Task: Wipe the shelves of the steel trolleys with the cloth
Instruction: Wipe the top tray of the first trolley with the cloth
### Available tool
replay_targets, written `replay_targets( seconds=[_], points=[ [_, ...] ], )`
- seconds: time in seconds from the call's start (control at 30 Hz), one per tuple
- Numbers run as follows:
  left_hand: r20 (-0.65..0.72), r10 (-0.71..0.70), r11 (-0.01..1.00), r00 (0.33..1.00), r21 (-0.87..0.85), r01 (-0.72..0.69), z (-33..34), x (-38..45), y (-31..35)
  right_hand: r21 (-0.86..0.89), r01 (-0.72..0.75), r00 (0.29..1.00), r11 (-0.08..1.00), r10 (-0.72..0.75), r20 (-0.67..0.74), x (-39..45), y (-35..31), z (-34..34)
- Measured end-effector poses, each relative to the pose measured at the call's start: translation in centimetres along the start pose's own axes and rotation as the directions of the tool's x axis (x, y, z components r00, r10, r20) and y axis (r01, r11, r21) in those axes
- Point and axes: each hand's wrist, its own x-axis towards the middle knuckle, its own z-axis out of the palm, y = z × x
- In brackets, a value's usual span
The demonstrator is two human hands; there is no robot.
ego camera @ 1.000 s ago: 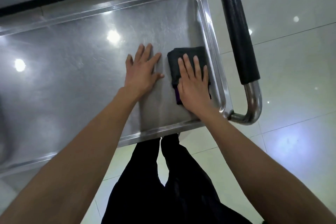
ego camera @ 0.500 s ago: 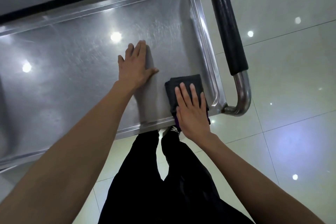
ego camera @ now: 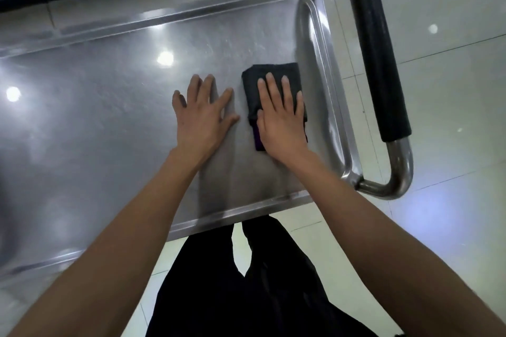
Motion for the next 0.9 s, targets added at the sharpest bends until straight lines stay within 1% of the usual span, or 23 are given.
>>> replay_targets(
  seconds=[0.17,0.37,0.47,0.63,0.73,0.9],
  points=[
    [-0.002,0.004,1.000,1.000,-0.031,-0.004,0.2,0.2,-2.6,0.005,-0.020,1.000,1.000,0.020,0.009,7.4,-1.4,-1.6],
    [0.019,0.002,0.999,1.000,-0.048,-0.001,0.1,0.1,-2.3,0.007,-0.023,1.000,1.000,0.023,-0.008,15.9,-3.0,-2.8],
    [0.027,0.012,0.997,1.000,-0.070,-0.010,0.2,0.0,-2.6,0.007,-0.022,0.999,1.000,0.022,-0.027,18.2,-3.6,-3.1],
    [0.076,0.076,0.991,0.994,-0.113,-0.067,0.1,-0.8,-4.4,0.015,-0.026,0.999,1.000,0.027,-0.030,16.6,-3.6,-2.6],
    [0.071,0.053,0.990,0.996,-0.131,-0.043,-0.3,-1.9,-4.4,-0.001,-0.016,1.000,1.000,0.016,-0.015,13.6,-3.5,-2.0],
    [0.084,0.004,0.999,0.996,-0.045,0.000,-0.7,-3.5,-2.4,0.000,0.043,0.999,0.999,-0.043,0.015,5.6,-2.2,-0.7]
  ],
)
